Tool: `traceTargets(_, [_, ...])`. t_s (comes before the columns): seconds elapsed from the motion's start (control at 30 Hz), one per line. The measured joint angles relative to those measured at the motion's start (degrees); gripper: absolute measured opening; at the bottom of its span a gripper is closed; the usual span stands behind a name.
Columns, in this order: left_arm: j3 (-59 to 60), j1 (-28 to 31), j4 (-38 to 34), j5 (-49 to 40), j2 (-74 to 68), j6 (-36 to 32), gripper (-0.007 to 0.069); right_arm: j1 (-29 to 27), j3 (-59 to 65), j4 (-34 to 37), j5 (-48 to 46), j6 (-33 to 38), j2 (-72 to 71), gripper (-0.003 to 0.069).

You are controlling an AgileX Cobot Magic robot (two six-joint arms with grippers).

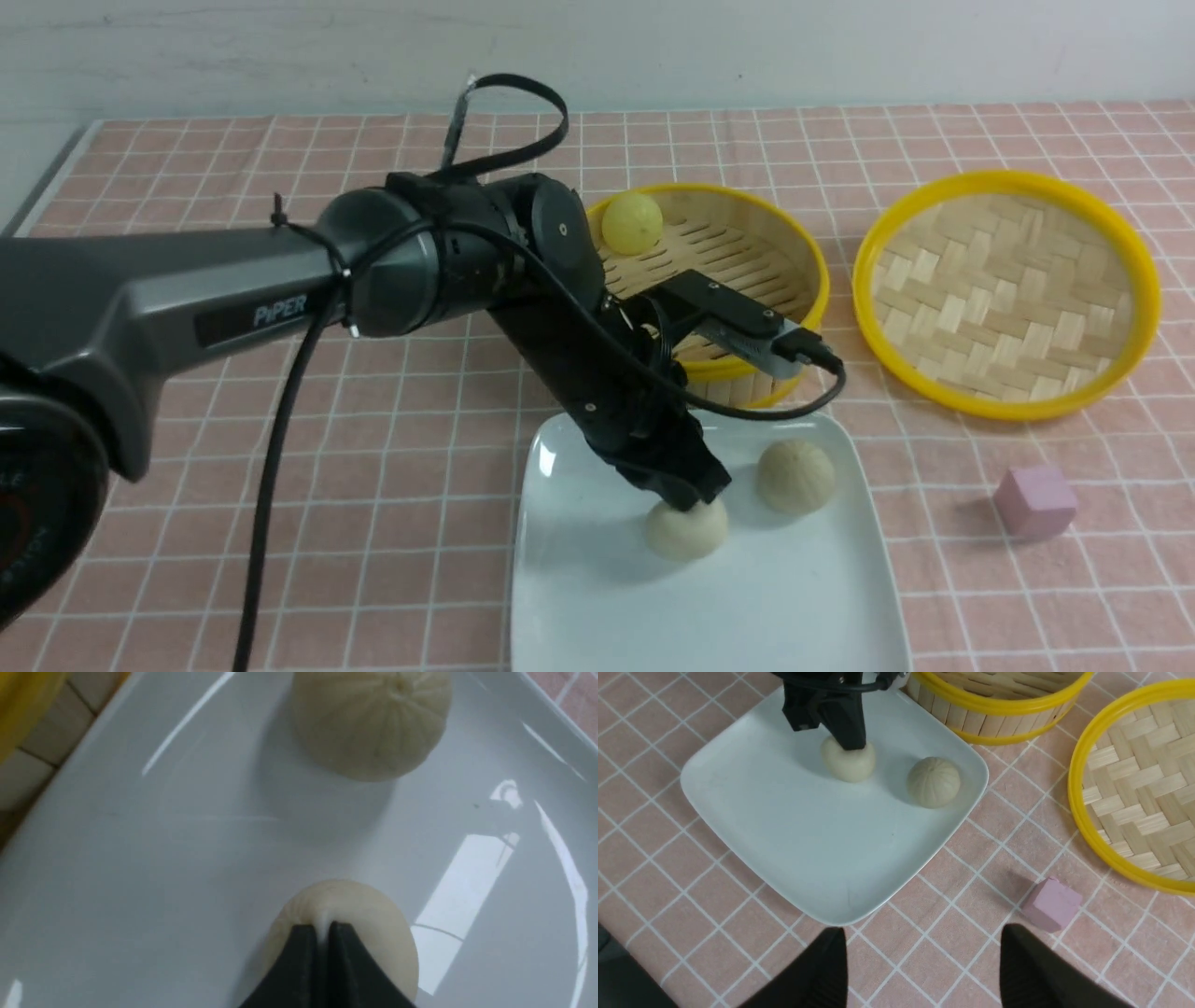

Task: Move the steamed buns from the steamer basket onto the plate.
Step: Use the left arm to put the steamed stuffed bun into the plate, then use the left arm to grab the steamed stuffed bun that is closest to it

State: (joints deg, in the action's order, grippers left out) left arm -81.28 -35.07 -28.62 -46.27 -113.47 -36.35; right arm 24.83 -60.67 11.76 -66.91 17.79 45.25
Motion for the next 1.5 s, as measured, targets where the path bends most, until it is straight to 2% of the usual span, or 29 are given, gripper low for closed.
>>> traceTargets(0.23, [0.00, 0.00, 1.90, 3.19, 0.00, -0.11, 0.0036, 0.00, 0.00, 0.84, -0.06, 0.00, 0.00, 0.0443])
traceTargets(0.4, [0.00, 0.00, 2.08, 3.33, 0.00, -0.17, 0.0077, 0.00, 0.00, 0.84, -0.06, 0.00, 0.00, 0.0443])
traceTargets(0.5, [0.00, 0.00, 2.00, 3.33, 0.27, 0.25, 0.0134, 0.00, 0.00, 0.84, -0.06, 0.00, 0.00, 0.0443])
traceTargets(0.77, [0.00, 0.00, 3.42, 3.45, 6.94, 0.25, 0.0464, 0.00, 0.00, 0.88, -0.23, 0.00, 0.00, 0.0442])
traceTargets(0.83, [0.00, 0.00, 5.62, 4.87, 9.43, 0.25, 0.0510, 0.00, 0.00, 0.88, -0.23, 0.00, 0.00, 0.0442])
traceTargets(0.97, [0.00, 0.00, 10.04, 9.50, 12.83, 0.38, 0.0525, 0.00, 0.00, 0.88, -0.23, 0.00, 0.00, 0.0442])
traceTargets(1.03, [0.00, 0.00, 14.75, 17.40, 14.75, 4.28, 0.0512, 0.00, 0.00, 0.88, -0.45, 0.00, 0.00, 0.0442])
traceTargets(1.07, [0.00, 0.00, 15.09, 17.40, 14.82, 4.75, 0.0510, 0.00, 0.00, 0.88, -0.52, 0.00, 0.00, 0.0442])
traceTargets(1.17, [0.00, 0.00, 20.16, 25.59, 15.03, 16.39, 0.0496, 0.00, 0.00, 0.88, -2.06, 0.00, 0.00, 0.0442])
traceTargets(1.27, [0.00, 0.00, 24.28, 27.07, 15.03, 25.10, 0.0494, 0.00, 0.00, 0.88, -3.19, 0.00, 0.00, 0.0442])
traceTargets(1.5, [-3.49, 0.58, 41.01, 25.03, 12.13, 42.53, 0.0494, 0.00, 0.00, 0.88, -3.21, 0.00, 0.00, 0.0442])
